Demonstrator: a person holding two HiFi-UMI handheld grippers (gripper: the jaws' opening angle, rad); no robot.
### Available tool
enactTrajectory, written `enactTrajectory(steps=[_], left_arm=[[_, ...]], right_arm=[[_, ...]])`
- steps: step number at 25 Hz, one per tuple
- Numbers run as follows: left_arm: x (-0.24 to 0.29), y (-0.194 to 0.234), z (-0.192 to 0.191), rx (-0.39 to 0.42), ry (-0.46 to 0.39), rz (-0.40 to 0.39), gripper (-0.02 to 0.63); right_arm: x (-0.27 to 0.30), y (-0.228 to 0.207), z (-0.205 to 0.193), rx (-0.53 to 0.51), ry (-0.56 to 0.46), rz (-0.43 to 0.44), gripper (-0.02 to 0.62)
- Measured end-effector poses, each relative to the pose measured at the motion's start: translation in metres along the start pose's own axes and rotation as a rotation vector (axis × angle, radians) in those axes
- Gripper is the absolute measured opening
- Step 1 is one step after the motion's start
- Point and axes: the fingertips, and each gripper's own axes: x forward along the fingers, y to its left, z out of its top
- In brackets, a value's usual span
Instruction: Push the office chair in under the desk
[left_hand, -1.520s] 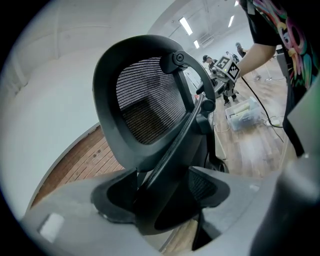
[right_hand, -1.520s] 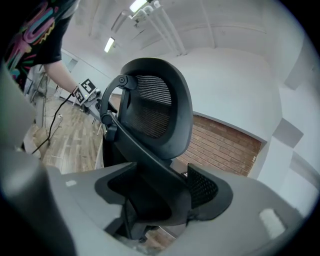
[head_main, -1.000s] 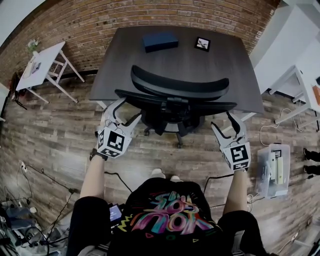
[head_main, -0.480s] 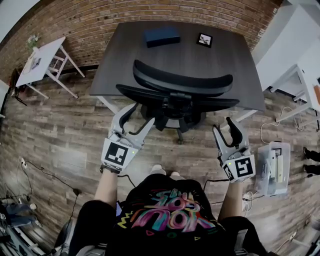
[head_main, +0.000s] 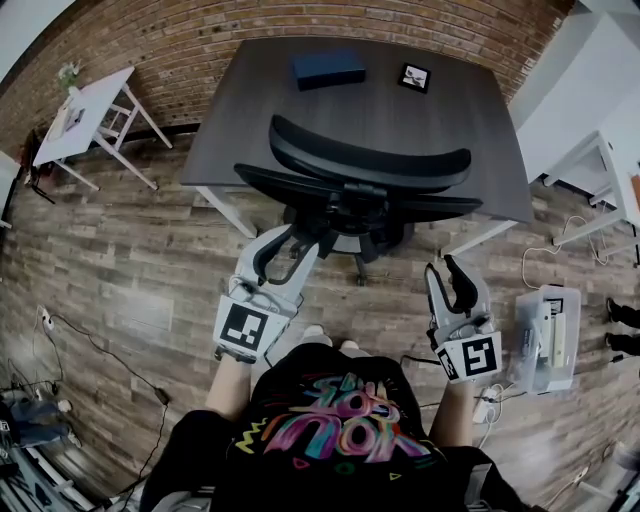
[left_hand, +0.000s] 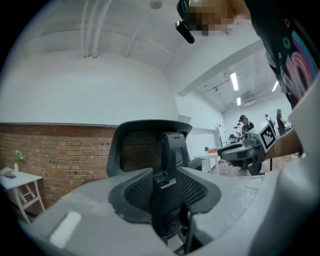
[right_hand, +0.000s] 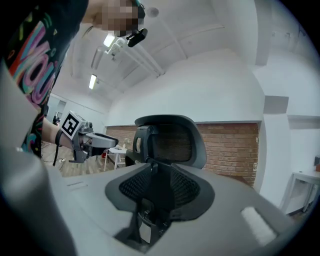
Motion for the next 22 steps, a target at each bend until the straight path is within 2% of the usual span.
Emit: enactTrajectory(steps=[4,8,12,14,18,22], left_arm=[[-0.007,-0.001,-0.013,-0.037,0.014,0.005,0.127],[-0.011,-0.001,-0.016,-0.016,0.009,0.000,0.089],[-0.012,-0.003,-0.021,-0.032,0.043,0.018,0.004],[-0.011,-0.004,-0.022,-0.030,0.043,0.015,0.003],[-0.011,-0.004,-0.026,-0.020,0.041,0.013,0.002],[-0.012,-0.003,-0.027,-0.053,0.066,0.048,0.002]], right_arm=[[-0.006,-0.001,-0.007,0.018,0.007,-0.027,0.096],[-0.011,0.001,-0.009,0.048,0.001,-0.041,0.062],[-0.014,0.001,-0.008,0.057,-0.005,-0.051,0.021],[-0.014,0.001,-0.010,0.052,0.010,-0.064,0.000],[-0.013,0.000,-0.015,0.064,0.034,-0.069,-0.002],[-0.013,0.000,-0.016,0.078,0.035,-0.065,-0.002]])
